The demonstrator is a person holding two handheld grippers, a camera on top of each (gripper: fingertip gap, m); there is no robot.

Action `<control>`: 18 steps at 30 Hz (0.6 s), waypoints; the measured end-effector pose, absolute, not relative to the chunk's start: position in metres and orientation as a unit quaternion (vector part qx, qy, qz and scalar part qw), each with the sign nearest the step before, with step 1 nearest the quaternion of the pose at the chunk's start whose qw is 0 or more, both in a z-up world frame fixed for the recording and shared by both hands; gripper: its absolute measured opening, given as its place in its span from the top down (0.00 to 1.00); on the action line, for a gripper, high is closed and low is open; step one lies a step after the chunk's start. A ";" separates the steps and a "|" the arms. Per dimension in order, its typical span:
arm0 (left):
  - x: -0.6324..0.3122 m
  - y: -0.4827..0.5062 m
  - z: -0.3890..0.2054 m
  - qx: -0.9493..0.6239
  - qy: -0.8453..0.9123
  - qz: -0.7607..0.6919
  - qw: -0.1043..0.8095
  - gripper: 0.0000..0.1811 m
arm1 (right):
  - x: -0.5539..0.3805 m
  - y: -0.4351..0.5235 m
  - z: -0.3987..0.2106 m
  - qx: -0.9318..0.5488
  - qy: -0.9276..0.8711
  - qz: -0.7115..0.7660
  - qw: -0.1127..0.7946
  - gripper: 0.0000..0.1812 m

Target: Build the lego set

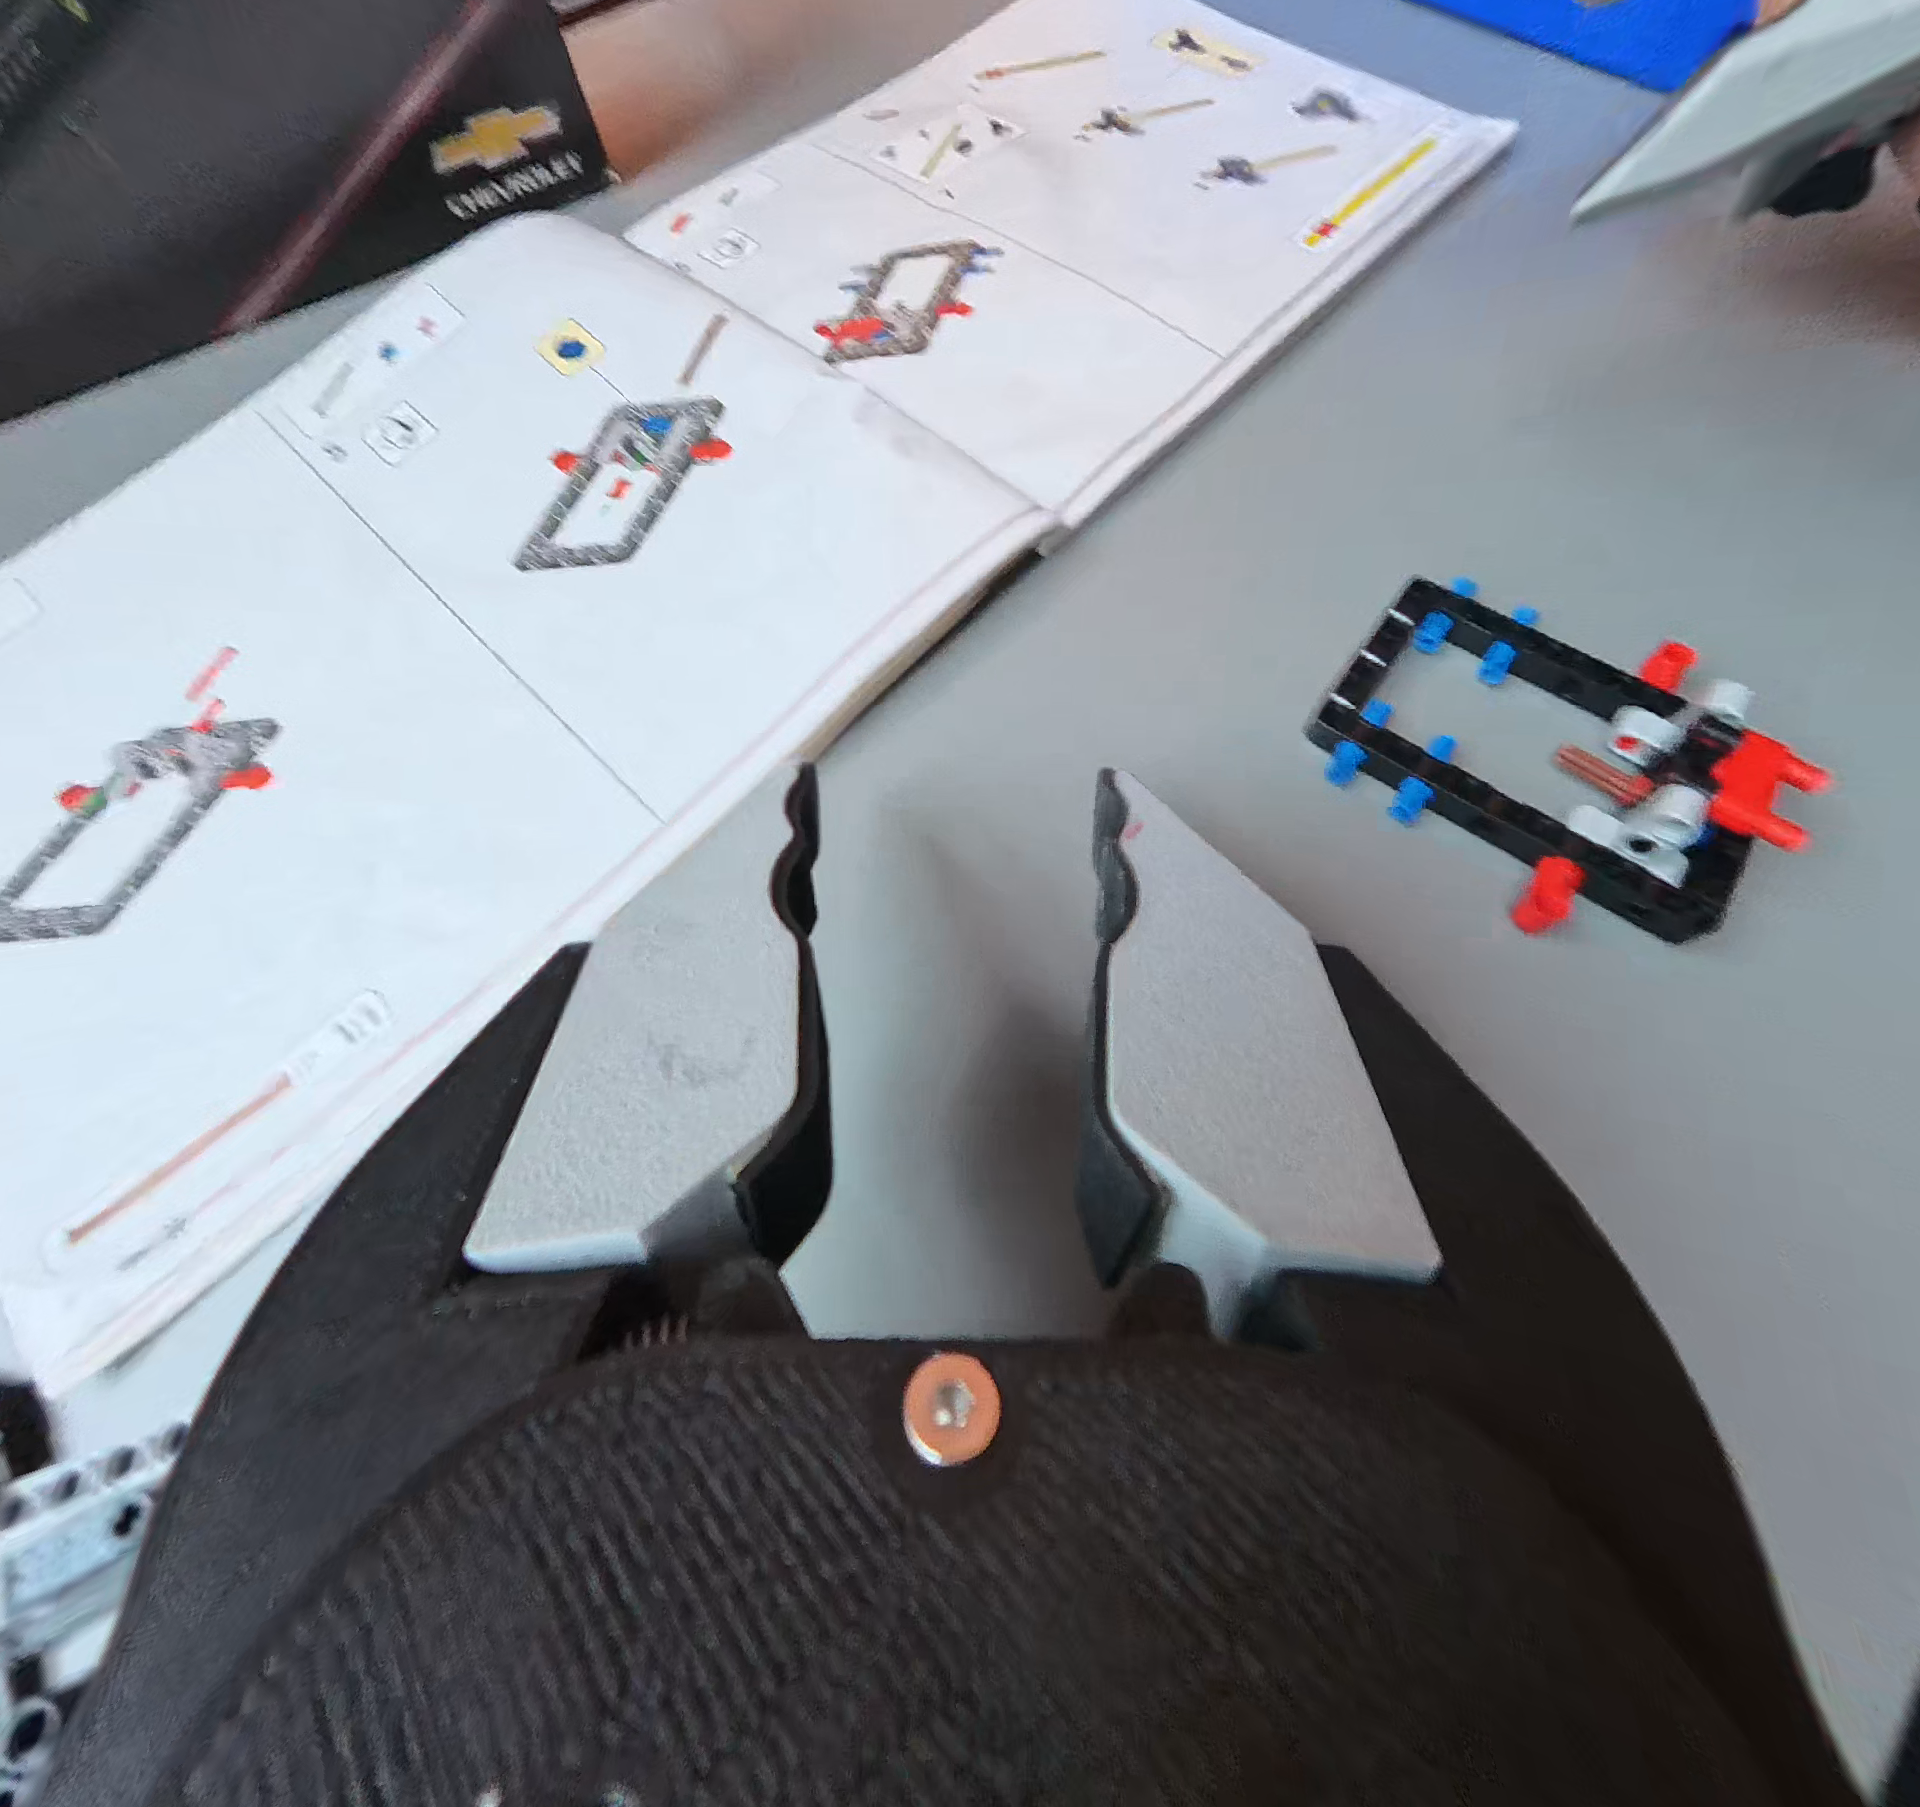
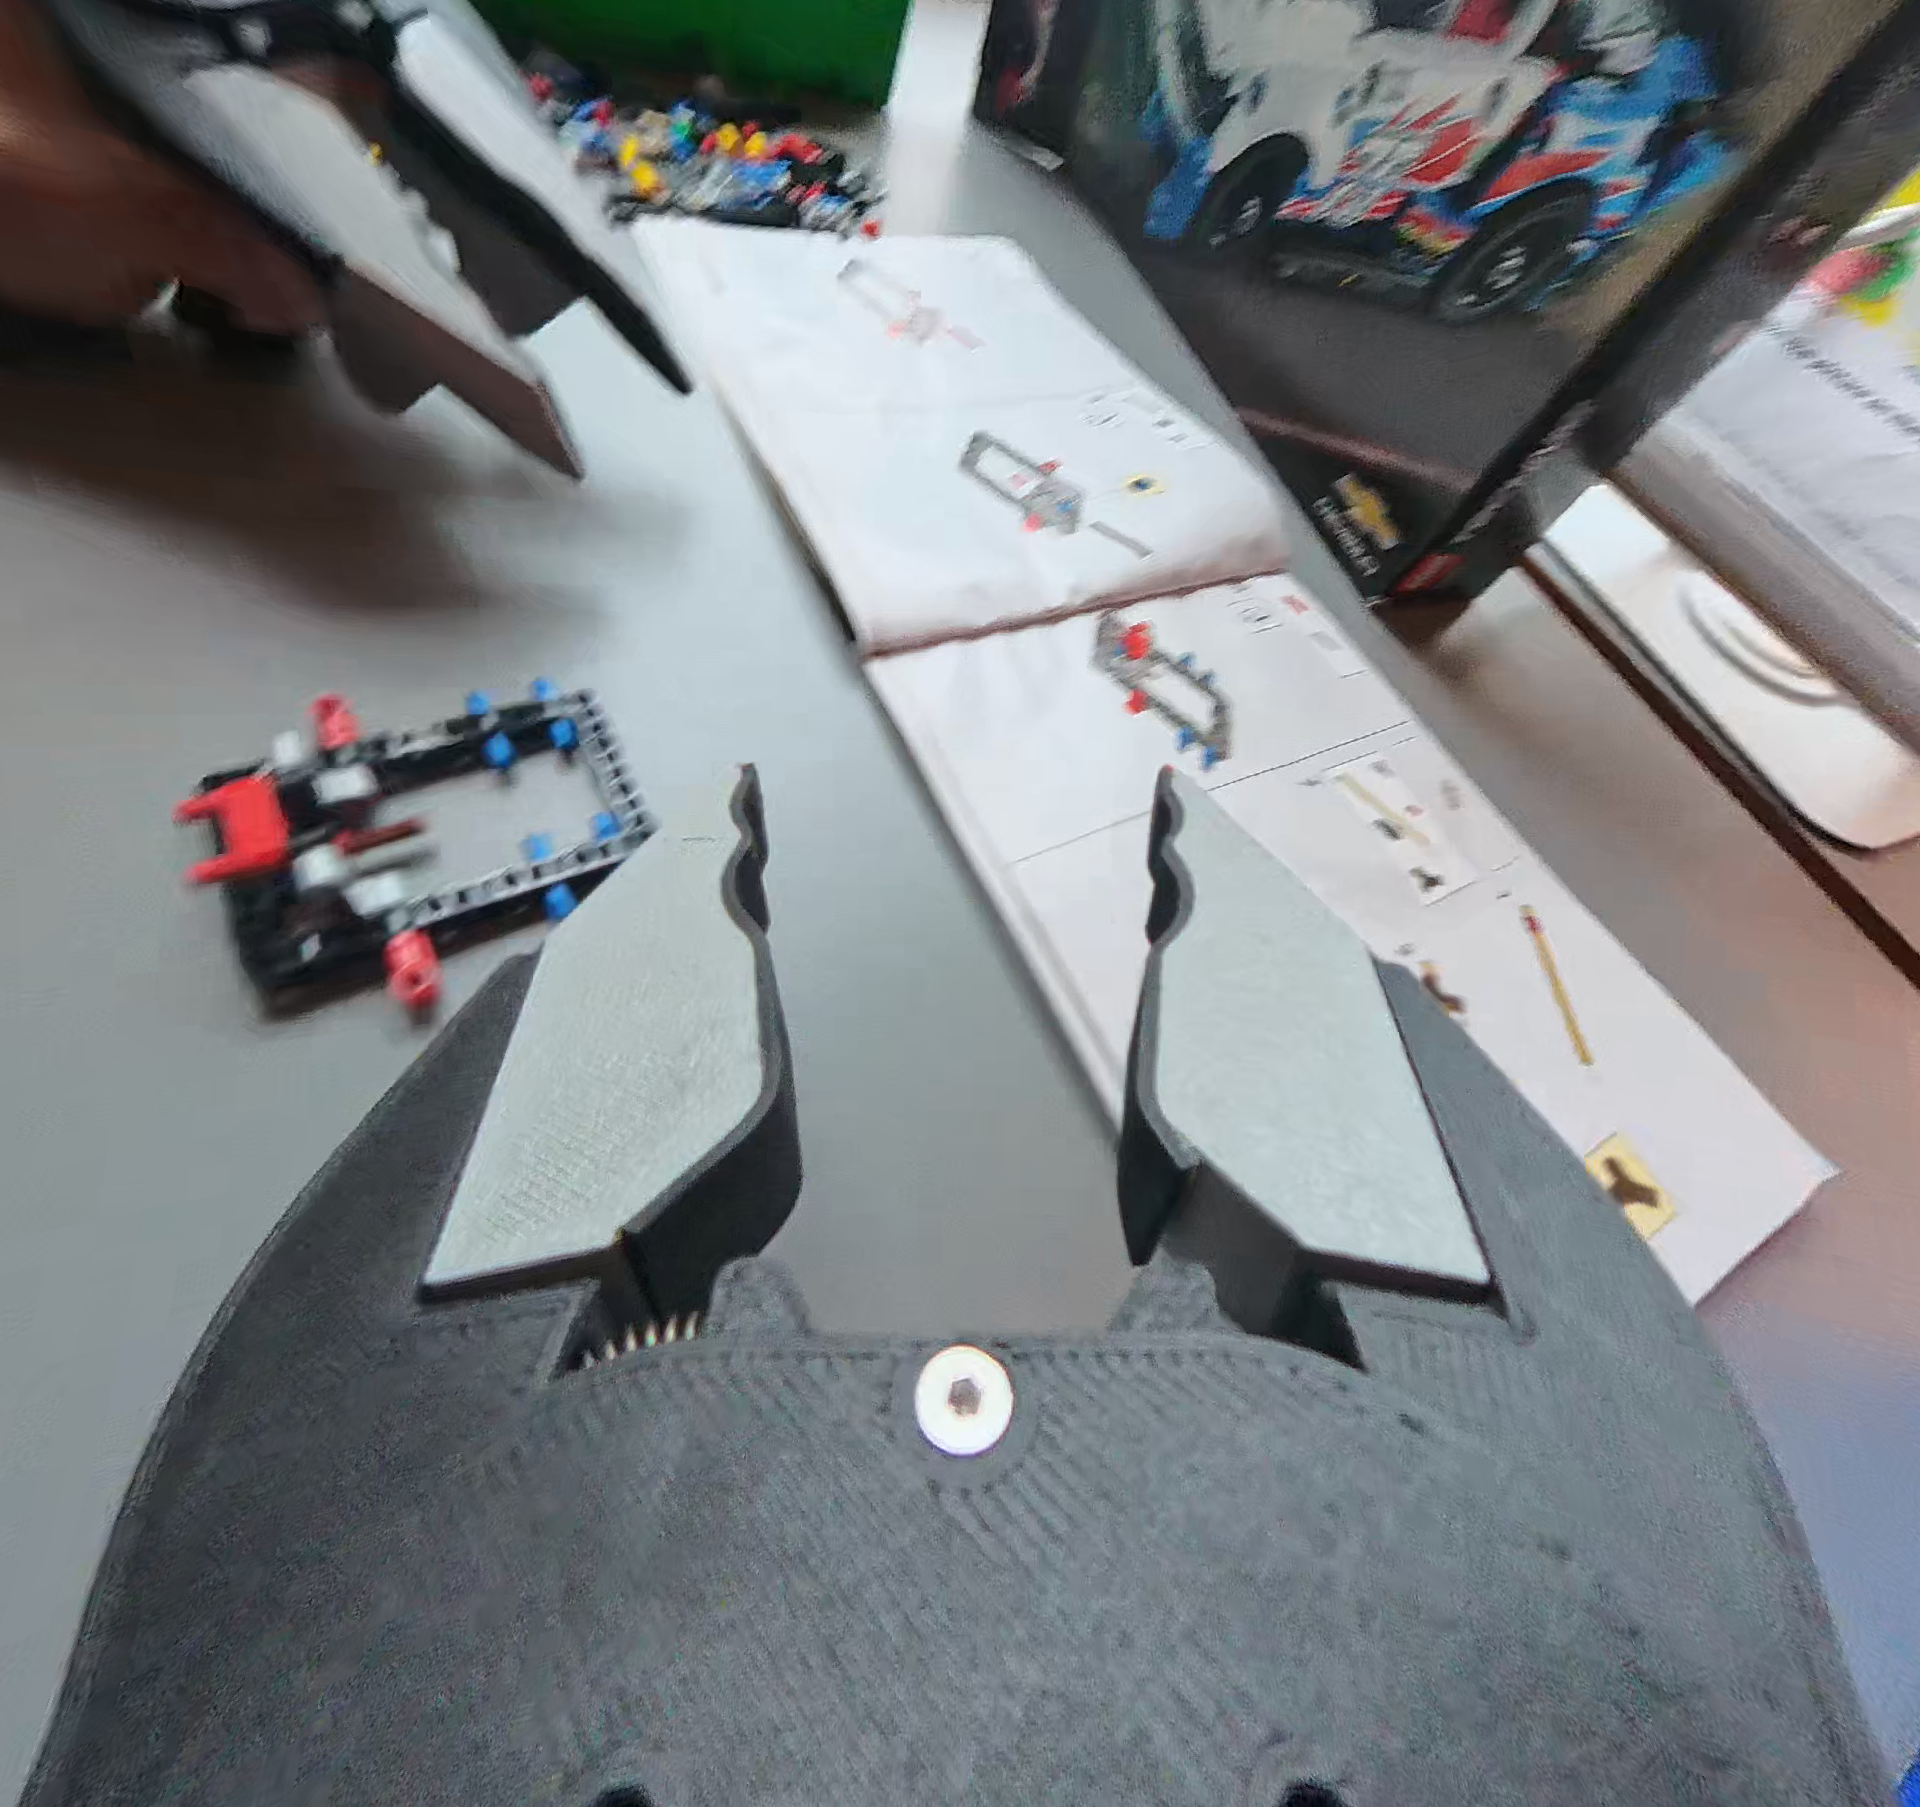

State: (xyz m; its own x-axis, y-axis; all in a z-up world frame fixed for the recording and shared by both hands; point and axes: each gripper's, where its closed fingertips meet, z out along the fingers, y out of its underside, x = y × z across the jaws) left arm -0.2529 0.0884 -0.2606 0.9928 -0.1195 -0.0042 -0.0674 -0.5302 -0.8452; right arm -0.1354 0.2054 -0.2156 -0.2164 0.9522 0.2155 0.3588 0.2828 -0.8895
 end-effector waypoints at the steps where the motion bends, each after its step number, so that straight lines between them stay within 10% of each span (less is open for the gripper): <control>1: -0.261 0.095 -0.256 -0.870 0.051 -0.017 0.490 0.70 | -0.143 0.217 -0.208 -0.483 -0.671 0.374 0.420 0.58; 5: -0.292 0.136 -0.227 -0.851 0.062 0.034 0.520 0.63 | -0.168 0.260 -0.189 -0.519 -0.606 0.398 0.453 0.38; 18: -0.301 0.184 -0.221 -0.829 0.072 -0.016 0.555 0.74 | -0.163 0.308 -0.192 -0.549 -0.548 0.398 0.490 0.49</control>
